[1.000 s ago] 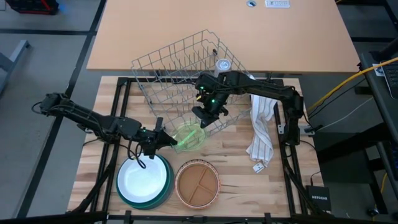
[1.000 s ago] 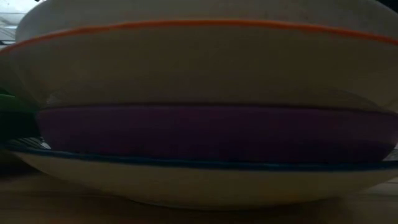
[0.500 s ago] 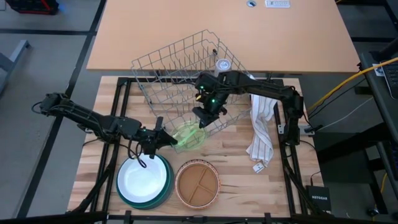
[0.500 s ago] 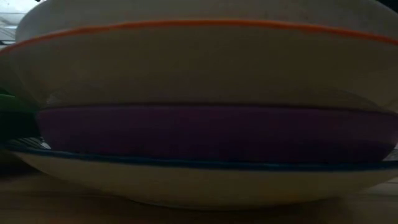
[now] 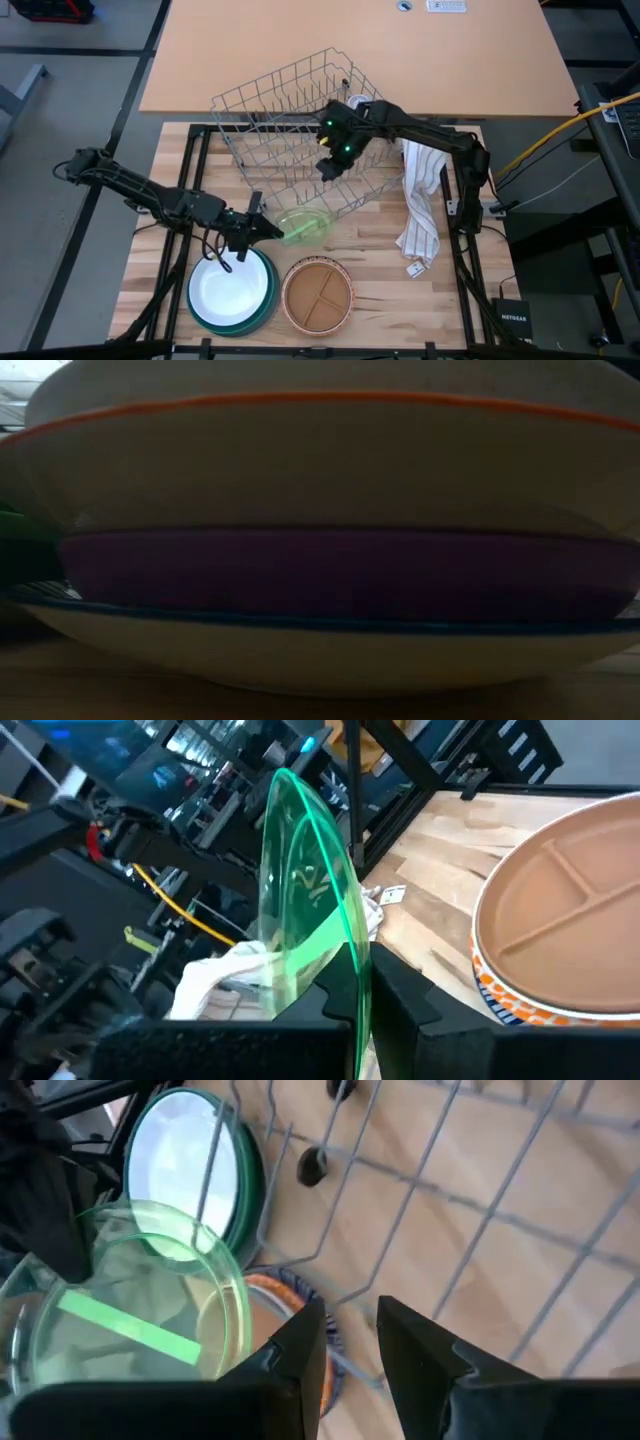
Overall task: Sort dishes
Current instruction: Put the green plate into the dish rack
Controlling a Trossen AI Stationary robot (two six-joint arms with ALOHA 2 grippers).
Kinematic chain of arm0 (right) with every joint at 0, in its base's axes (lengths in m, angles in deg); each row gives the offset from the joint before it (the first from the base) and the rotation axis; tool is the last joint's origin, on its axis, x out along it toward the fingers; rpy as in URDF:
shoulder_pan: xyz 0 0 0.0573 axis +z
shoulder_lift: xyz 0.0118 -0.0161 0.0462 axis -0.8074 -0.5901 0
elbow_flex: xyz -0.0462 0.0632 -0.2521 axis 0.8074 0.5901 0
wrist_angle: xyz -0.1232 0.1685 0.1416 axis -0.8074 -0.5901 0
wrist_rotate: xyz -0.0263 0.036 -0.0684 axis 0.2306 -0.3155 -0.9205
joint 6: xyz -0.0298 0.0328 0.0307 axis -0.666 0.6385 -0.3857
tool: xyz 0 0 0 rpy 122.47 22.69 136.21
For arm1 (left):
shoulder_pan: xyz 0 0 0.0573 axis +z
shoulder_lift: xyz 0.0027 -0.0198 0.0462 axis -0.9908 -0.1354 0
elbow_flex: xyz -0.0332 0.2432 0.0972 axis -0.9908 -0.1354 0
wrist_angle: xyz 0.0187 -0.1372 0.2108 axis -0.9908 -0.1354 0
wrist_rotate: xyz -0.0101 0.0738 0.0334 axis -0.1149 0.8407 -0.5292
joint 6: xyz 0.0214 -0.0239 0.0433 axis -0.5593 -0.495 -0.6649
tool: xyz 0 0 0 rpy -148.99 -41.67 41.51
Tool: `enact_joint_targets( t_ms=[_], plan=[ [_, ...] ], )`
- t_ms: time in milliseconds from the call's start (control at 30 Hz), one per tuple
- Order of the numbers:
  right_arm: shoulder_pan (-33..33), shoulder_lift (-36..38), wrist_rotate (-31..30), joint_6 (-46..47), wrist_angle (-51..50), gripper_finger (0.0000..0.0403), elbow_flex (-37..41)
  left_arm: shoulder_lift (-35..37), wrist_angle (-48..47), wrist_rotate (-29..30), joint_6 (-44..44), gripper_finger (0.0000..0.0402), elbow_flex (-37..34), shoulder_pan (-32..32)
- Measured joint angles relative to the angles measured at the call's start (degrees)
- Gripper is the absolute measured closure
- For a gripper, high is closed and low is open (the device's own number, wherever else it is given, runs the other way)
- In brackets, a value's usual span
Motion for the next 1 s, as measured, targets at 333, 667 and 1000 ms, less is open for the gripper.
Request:
enact_joint_targets(
  t_ms=[333,667,1000],
  plan=[
    [-5.5,0.6,-5.7,-17.3,0.1,0.0306,-7.3,0.1,12.8,8.6,24.8,0.0398,0.0,-0.2],
    [-10.6,1.2,-22.7,-36.6,0.5,0.0306,-20.4,0.0,23.4,30.7,69.3,0.0399,0.0,-0.2],
    [-17.7,2.2,-30.5,-46.5,0.7,0.0306,-18.8,-0.2,17.8,46.7,102.2,0.0400,0.0,-0.2]
  ],
)
